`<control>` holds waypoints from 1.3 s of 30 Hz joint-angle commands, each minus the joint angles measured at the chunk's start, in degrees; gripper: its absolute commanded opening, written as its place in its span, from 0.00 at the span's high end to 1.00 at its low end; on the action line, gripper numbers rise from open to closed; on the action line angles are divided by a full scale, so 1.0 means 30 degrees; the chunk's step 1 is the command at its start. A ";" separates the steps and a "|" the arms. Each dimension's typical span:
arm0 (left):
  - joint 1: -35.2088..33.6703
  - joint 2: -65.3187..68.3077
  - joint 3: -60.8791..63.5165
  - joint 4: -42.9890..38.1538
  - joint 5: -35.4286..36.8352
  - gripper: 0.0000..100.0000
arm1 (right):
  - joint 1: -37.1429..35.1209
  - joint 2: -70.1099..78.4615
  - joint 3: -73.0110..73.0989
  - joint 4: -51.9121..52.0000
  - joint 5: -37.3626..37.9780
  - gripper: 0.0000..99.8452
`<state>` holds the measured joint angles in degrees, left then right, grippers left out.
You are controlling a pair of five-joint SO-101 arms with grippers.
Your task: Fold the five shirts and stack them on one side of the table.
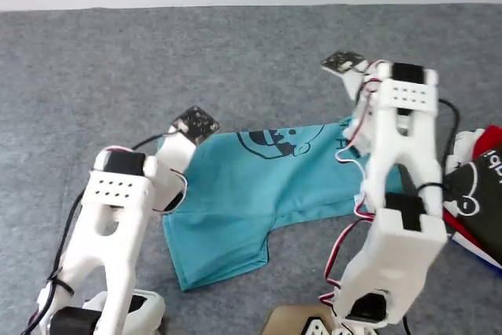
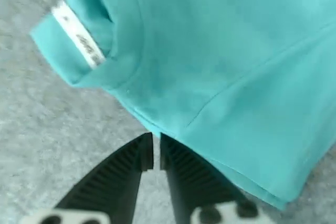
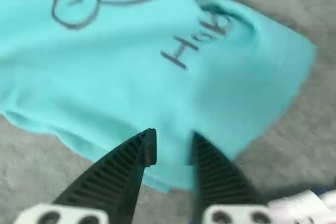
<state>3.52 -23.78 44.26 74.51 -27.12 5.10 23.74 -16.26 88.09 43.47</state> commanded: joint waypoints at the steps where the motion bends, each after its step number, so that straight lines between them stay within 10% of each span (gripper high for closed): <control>1: 0.0000 -0.0381 0.0689 -0.0674 0.0264 0.99 | -0.0220 0.0454 -0.0527 -0.0425 -0.1231 0.98; 25: -0.0029 -0.0440 -0.1744 0.1993 0.0264 0.99 | 0.2857 0.3795 -0.0762 0.4088 0.0117 0.99; 39: -0.0176 -0.0410 -0.2271 -0.0381 0.1700 0.99 | 0.0308 -0.0103 -0.0879 -0.0718 -0.0264 0.99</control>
<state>3.52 -23.78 39.52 77.23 -23.87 6.33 27.52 -16.44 92.66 43.03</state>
